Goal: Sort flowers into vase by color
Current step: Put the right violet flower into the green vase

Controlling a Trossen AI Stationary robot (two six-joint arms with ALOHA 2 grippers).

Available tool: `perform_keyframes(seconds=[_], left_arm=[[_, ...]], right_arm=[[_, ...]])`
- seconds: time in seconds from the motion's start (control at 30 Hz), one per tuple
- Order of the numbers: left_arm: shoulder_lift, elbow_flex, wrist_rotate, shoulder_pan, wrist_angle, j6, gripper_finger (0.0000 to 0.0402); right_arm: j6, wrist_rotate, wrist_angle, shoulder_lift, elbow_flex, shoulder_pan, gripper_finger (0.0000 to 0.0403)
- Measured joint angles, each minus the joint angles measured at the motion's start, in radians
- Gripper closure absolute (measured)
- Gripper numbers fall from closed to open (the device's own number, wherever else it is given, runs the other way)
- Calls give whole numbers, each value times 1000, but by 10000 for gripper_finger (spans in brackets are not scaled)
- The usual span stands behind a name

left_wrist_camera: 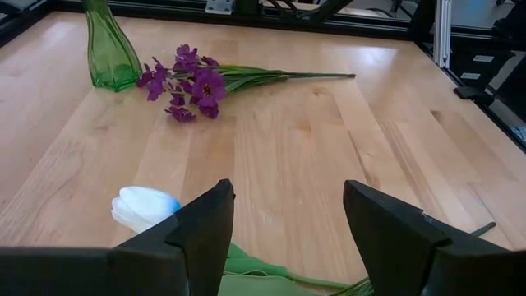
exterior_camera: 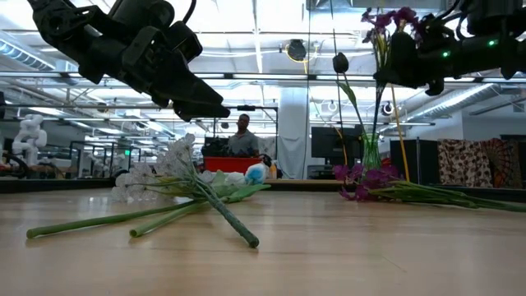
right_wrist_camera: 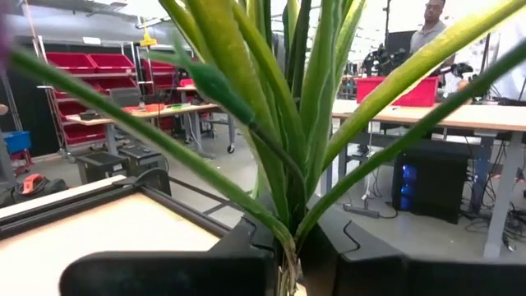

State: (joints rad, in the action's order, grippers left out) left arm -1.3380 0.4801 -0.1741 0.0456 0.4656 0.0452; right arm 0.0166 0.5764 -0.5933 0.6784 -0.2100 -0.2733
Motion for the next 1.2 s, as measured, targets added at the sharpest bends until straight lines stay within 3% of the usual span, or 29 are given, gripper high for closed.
perform_keyframes(seconds=[1.2], left_arm=[[0,0,0,0,-1,-5,166]], right_arm=[[70,0,-48,205,0,-22,383]])
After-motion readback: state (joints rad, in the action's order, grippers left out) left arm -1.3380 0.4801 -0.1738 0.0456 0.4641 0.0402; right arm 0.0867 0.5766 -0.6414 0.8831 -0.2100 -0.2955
